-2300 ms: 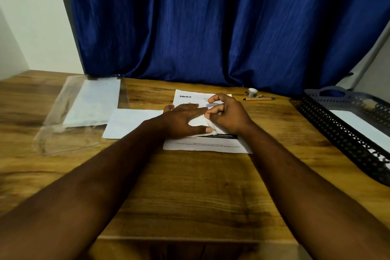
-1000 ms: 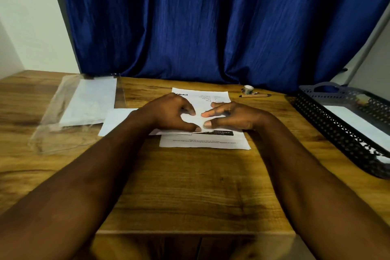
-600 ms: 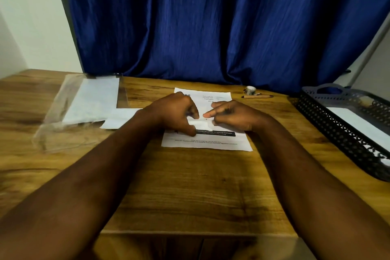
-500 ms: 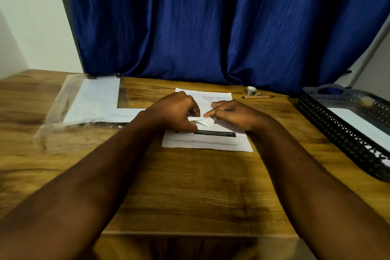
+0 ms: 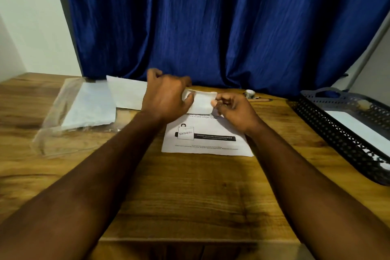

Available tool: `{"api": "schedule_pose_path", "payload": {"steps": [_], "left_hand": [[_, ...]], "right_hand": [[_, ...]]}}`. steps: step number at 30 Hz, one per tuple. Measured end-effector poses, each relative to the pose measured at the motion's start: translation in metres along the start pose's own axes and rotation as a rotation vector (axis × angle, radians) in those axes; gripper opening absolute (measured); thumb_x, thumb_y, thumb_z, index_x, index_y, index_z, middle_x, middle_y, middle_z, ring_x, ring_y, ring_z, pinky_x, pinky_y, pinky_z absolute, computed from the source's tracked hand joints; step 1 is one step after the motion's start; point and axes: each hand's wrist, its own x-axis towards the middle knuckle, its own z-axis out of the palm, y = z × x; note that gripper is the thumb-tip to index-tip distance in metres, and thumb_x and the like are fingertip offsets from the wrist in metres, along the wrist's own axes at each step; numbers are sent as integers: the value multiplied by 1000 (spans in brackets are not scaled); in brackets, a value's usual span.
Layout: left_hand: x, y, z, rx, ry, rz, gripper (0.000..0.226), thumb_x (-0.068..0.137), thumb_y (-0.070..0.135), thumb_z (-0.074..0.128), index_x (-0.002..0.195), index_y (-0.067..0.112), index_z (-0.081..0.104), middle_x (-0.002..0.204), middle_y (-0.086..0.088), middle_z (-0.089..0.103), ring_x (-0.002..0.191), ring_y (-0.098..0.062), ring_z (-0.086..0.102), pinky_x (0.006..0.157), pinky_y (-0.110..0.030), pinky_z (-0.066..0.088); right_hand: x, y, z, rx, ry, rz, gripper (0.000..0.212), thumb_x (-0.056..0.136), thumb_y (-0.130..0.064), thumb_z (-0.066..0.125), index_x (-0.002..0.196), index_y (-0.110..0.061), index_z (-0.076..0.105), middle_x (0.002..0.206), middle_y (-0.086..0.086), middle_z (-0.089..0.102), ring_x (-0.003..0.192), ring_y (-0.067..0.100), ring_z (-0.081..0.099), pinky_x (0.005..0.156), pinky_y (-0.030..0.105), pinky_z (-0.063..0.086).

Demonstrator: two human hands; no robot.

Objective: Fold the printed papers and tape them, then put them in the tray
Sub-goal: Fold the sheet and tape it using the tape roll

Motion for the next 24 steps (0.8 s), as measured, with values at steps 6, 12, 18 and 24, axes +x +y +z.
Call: {"api": "schedule_pose_path", "payload": {"steps": [6, 12, 18, 24], "left_hand": [[-5, -4, 4, -32, 39, -139, 58, 98, 60, 53, 142, 23, 55, 145, -4, 57, 137, -27, 47, 120, -60, 16], [-9, 5, 12, -147, -24, 14, 64, 99, 66, 45, 145, 23, 55, 155, -4, 49, 142, -26, 42, 118, -57, 21], [-23, 16, 38, -306, -685, 68, 76, 95, 84, 23, 163, 48, 24, 176, 8, 8, 162, -18, 2, 126, -63, -2], [-24, 14, 48, -342, -819, 95, 81, 88, 91, 25, 161, 55, 20, 175, 15, 8, 162, -12, 1, 127, -59, 0]], "right_hand": [[7, -5, -10, 253, 96, 268, 34, 108, -6, 56, 76, -15, 66, 59, -5, 59, 53, 2, 54, 59, 18, 45], [17, -3, -24, 170, 116, 588, 13, 102, -20, 65, 92, -17, 73, 72, 2, 67, 70, 18, 61, 63, 33, 51], [13, 2, -28, -121, -46, 628, 11, 99, -17, 72, 109, -21, 69, 87, 5, 72, 62, 12, 63, 50, 27, 48], [9, 3, -31, -570, -151, 411, 20, 87, -36, 85, 103, -31, 74, 112, -9, 67, 107, 18, 63, 78, 30, 49]]}}
